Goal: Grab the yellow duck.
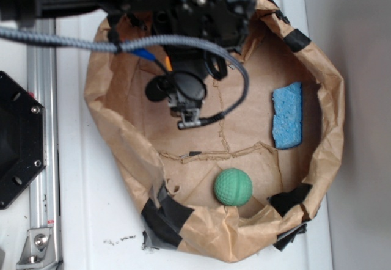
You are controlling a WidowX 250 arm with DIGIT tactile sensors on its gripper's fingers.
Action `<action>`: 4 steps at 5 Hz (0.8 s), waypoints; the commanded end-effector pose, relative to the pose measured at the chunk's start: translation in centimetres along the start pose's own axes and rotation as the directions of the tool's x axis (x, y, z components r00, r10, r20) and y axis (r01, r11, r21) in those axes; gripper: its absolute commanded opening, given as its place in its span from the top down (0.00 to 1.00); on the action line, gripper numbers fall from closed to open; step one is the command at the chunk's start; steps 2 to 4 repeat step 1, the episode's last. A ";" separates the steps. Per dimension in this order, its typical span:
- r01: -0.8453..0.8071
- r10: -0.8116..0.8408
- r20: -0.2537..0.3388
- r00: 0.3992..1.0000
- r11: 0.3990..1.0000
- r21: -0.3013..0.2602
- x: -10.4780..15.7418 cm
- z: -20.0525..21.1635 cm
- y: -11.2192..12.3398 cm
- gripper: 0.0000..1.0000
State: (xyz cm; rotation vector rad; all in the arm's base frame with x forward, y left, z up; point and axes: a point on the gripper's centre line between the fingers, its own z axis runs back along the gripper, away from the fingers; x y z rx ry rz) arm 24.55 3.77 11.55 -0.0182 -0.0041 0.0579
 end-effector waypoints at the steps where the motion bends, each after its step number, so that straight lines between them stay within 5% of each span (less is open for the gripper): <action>1: -0.035 0.034 0.090 0.995 0.999 0.013 2.9 0.9 -2.0 1.00; 4: -0.035 0.034 0.090 0.995 0.999 0.013 2.9 0.9 -2.0 1.00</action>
